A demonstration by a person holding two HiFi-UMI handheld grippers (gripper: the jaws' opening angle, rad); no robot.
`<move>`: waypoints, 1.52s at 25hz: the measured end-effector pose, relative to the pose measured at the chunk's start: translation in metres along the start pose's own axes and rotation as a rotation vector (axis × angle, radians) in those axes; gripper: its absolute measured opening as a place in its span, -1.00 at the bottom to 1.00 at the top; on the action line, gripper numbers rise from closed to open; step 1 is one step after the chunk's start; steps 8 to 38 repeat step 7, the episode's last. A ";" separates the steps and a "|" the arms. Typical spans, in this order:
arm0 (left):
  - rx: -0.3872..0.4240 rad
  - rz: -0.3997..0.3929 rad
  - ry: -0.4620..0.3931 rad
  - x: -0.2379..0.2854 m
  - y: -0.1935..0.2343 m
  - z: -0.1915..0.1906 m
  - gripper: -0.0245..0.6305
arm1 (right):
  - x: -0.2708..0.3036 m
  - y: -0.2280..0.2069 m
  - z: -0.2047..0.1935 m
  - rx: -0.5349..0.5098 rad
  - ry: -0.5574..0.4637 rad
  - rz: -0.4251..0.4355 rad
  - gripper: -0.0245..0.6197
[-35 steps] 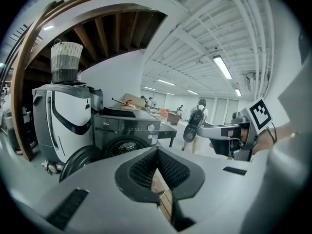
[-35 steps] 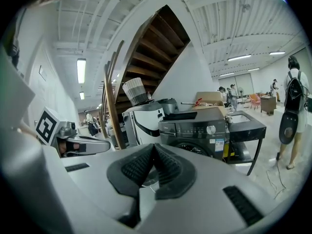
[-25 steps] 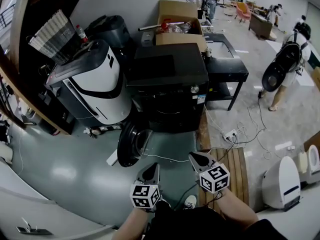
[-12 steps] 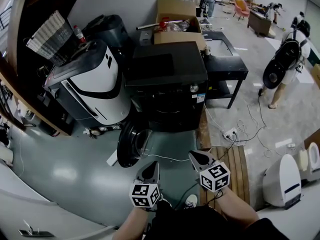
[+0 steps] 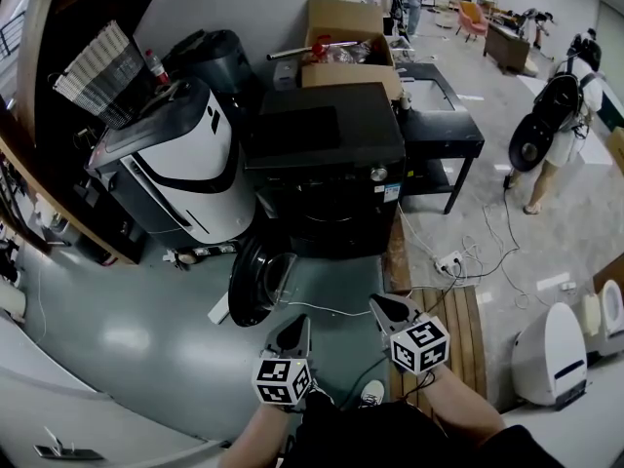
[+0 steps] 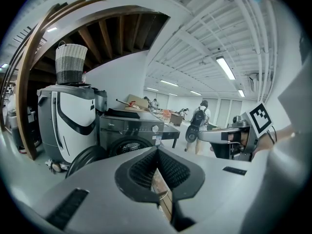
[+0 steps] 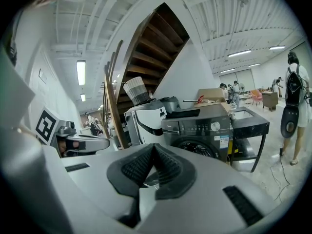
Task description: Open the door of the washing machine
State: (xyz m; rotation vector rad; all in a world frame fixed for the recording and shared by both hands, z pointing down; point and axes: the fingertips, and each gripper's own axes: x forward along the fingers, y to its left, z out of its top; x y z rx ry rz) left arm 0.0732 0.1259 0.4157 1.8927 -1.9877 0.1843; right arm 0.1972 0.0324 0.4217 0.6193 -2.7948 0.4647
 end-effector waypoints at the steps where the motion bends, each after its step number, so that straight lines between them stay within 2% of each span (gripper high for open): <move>1: 0.000 0.000 -0.001 0.000 0.000 0.000 -0.87 | 0.000 0.000 0.000 0.000 0.000 0.000 -0.87; 38: -0.003 0.001 -0.003 0.002 -0.001 0.001 -0.87 | 0.000 -0.002 0.001 0.002 0.000 0.000 -0.87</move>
